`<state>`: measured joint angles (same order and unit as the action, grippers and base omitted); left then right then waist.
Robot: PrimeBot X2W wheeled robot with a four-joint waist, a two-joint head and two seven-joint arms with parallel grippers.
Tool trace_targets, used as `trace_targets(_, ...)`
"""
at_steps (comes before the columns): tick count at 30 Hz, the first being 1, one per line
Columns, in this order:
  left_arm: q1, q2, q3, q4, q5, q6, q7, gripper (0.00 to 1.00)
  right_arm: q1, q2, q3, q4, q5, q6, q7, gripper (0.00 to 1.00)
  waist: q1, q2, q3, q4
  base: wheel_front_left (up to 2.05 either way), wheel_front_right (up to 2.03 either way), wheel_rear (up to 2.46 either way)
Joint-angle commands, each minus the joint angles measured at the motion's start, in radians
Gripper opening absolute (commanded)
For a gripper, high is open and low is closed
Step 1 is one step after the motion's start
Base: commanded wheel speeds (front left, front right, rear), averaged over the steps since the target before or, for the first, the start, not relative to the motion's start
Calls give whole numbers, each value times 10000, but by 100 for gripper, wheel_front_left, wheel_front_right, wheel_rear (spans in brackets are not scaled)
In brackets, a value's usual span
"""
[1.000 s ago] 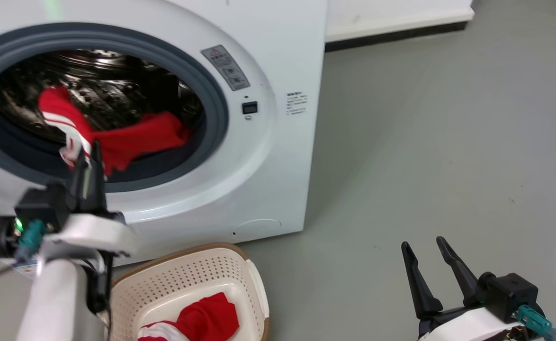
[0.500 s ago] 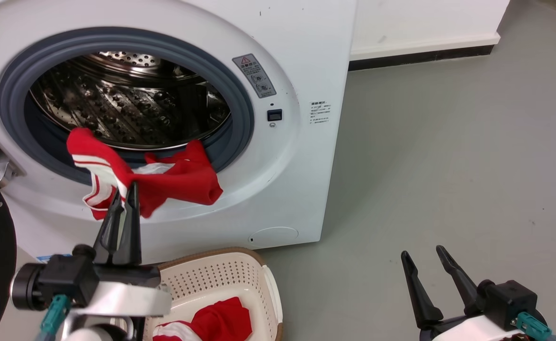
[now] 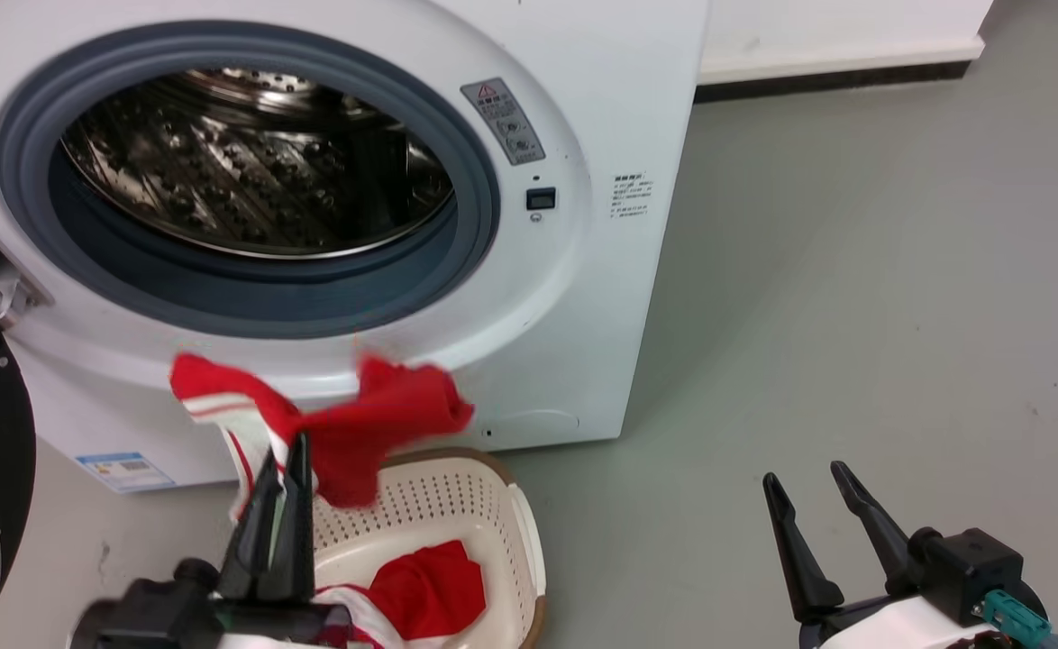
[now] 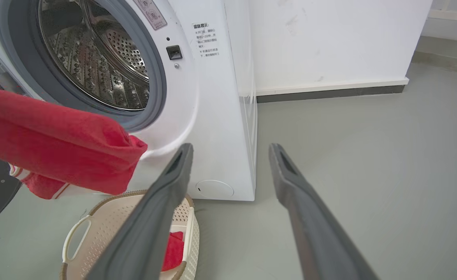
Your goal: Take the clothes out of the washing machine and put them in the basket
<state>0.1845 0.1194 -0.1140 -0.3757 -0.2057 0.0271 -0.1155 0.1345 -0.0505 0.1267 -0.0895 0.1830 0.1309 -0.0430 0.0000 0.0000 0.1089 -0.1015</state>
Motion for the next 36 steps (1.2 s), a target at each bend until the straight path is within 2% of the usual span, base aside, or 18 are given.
trace_targets(1, 131, -22, -15, 142, -72, 33, -20, 0, -41, 8, 27, -56, -88, -3, 34, 100, 0, 0, 169, 48, 0, 0, 0)
trace_targets(5, 366, -158, -216, 969, -246, -41, -249, 0, -266, 7, 106, -144, -98, -3, 49, 100, 0, 0, 586, 55, 0, 0, 0)
trace_targets(10, -156, -244, -215, 2458, -489, -146, -776, 0, -577, 8, 208, -202, -102, -3, 4, 100, 0, 0, 1443, -56, 0, 0, 0)
trace_targets(20, -2547, -284, -143, 5729, -705, -692, -1380, 0, -1420, 10, 394, -295, -132, -3, -205, 100, 0, 0, 3381, -457, 0, 0, 0)
trace_targets(30, -5441, 191, 167, 9716, -483, -957, -1506, 0, -2129, 11, 752, -196, 113, -3, -625, 100, 0, 0, 5344, -1131, 0, 0, 0)
trace_targets(36, -6553, 491, 518, 11236, -398, -923, -1496, 0, -2467, 11, 957, 3, 321, -3, -955, 100, 0, 0, 6348, -1580, 0, 0, 0)
